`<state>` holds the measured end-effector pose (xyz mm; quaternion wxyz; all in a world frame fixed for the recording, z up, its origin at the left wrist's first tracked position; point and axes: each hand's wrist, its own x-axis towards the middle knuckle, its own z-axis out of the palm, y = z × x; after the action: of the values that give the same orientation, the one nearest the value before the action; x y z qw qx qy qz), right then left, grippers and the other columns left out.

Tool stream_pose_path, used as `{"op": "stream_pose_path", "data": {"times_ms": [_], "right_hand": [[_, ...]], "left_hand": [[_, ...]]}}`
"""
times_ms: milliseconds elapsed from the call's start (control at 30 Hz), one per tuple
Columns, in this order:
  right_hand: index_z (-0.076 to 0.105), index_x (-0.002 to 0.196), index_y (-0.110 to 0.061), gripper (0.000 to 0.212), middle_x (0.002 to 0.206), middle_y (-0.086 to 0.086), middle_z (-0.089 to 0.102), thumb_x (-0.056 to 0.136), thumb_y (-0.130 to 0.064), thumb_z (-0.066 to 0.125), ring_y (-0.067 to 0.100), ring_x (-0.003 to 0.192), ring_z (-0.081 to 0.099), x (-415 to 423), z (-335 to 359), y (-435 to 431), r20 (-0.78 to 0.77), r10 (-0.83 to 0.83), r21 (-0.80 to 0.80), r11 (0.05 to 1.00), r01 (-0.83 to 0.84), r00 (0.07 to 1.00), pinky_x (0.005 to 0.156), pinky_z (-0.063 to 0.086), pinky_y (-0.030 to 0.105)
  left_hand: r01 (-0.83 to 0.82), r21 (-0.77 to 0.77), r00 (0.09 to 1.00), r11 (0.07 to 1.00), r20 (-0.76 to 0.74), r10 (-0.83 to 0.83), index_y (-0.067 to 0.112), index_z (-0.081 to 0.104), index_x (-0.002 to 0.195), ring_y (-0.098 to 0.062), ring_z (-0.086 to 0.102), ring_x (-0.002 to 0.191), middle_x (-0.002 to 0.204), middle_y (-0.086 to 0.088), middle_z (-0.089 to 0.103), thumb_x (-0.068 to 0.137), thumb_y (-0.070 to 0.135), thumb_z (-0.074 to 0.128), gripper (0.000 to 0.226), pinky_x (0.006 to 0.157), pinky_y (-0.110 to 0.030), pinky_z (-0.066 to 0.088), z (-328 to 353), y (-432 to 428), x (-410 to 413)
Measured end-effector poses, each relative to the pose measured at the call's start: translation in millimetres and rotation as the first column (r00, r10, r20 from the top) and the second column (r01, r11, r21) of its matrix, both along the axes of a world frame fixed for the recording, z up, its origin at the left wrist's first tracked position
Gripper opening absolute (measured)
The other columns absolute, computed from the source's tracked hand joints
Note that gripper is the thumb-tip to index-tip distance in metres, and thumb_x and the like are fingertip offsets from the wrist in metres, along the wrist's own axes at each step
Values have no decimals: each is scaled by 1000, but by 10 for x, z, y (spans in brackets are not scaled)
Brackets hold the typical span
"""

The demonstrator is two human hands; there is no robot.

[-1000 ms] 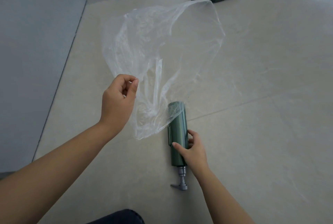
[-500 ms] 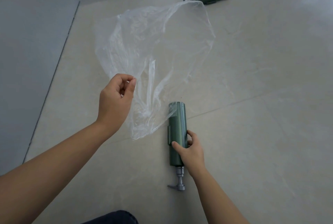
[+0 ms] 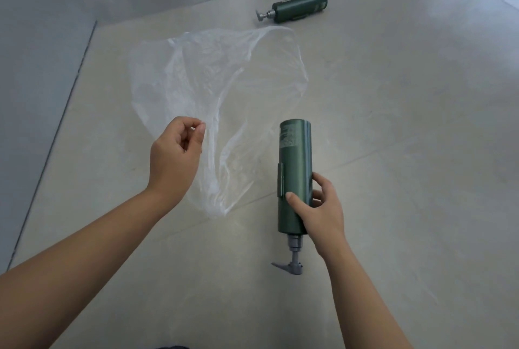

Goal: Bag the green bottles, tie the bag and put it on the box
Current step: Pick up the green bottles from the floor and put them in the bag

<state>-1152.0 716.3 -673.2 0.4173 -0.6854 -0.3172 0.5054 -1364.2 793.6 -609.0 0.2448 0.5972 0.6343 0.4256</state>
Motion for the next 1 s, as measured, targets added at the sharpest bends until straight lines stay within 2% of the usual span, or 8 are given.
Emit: {"op": "stream_pose_path", "data": {"times_ms": [200,300,467,533,633,767,933,1000], "right_hand": [[47,116,-36,53,99,4,63,71,-23,74,17,86,64,-84,253,149,-88,136,24,991,-134,987,65,54,28],[47,116,-36,54,101,4,62,71,-26,74,17,86,64,-227,300,295,-80,232,12,973,-232,969,69,56,32],[48,122,-29,57,98,5,63,71,-27,74,18,82,65,-489,318,616,-69,313,-9,949,-314,947,68,56,33],[48,122,-27,57,98,8,64,72,-27,74,21,83,65,-611,314,755,-72,333,-16,942,-335,940,69,56,36],[48,122,-23,55,99,11,64,73,-26,73,23,82,65,-825,321,941,-114,354,-29,933,-359,928,62,55,34],[48,124,-18,56,103,14,65,74,-24,72,25,84,66,-1113,264,1128,-203,352,-48,928,-369,914,57,51,31],[45,127,-16,61,109,12,61,73,-26,73,23,82,65,-1395,118,1286,-181,368,-60,922,-383,912,59,52,31],[46,127,-15,60,111,11,59,74,-26,72,22,81,63,-1475,57,1324,-164,359,-67,925,-374,919,60,53,32]], "left_hand": [[12,33,1000,999,0,-12,18,57,89,-34,56,69,72,-18,59,91,24,52,9,62,-33,46,58,30,51],[34,52,999,998,-18,-33,19,57,88,-34,54,66,70,-17,58,90,24,52,7,59,-32,45,123,13,13],[55,79,998,995,-27,-53,36,53,80,-30,51,59,63,-16,56,89,23,54,16,54,-38,46,302,-92,-132],[50,89,998,995,-42,-47,37,53,80,-30,50,57,61,-16,54,89,23,54,16,52,-39,45,374,-155,-233],[32,91,999,995,-38,-29,35,55,81,-28,48,55,57,-10,51,88,24,55,13,50,-35,43,458,-264,-395],[5,50,1000,999,-20,-4,31,60,82,-29,46,53,66,-11,53,86,34,57,6,48,-32,39,518,-424,-642],[-53,26,998,998,-14,53,41,61,82,-30,47,54,71,-11,56,78,45,52,10,49,-35,40,587,-578,-934],[-74,21,997,997,-4,74,39,62,82,-30,46,54,68,-12,55,78,44,54,10,48,-34,39,604,-598,-1014]]}}
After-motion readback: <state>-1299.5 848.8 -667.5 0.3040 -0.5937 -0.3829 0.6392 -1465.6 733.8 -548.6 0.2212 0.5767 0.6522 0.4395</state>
